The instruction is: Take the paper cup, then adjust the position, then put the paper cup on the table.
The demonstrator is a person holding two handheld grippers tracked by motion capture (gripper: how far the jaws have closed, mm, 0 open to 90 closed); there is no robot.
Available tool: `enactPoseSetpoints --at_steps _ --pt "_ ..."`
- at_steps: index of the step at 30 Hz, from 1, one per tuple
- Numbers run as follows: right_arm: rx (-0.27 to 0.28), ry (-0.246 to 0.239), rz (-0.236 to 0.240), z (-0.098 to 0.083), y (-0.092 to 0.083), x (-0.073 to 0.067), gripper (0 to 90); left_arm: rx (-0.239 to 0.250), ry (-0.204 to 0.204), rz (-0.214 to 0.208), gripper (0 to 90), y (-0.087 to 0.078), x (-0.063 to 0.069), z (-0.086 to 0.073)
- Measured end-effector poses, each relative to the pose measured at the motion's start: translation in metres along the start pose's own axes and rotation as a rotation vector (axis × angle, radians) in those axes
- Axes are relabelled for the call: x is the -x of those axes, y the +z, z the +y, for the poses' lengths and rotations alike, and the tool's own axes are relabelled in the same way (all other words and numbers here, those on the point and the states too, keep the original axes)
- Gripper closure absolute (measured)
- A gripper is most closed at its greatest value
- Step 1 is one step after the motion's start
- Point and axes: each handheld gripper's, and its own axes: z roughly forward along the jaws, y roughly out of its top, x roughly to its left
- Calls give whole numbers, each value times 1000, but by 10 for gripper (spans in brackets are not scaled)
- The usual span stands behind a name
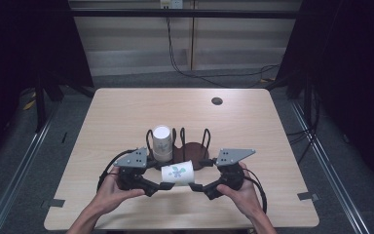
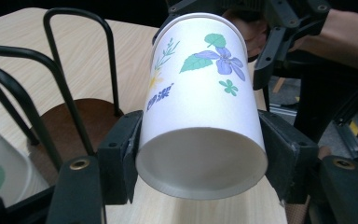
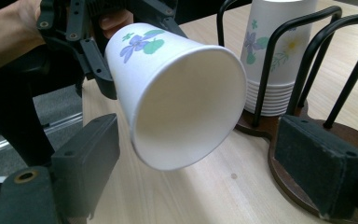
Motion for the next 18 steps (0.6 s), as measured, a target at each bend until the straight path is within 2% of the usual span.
enactPoseSetpoints --at_steps 3,7,15,18 --pt "18 -4 7 -1 -1 1 137 14 -5 -9 365 1 1 -1" --pt "38 -6 18 -1 -1 0 131 16 -13 -42 364 2 3 -1" --pt "57 8 50 -1 0 1 132 37 -22 -45 364 2 2 -1" --pt "59 11 67 -2 2 0 135 52 -26 -62 364 3 3 -1"
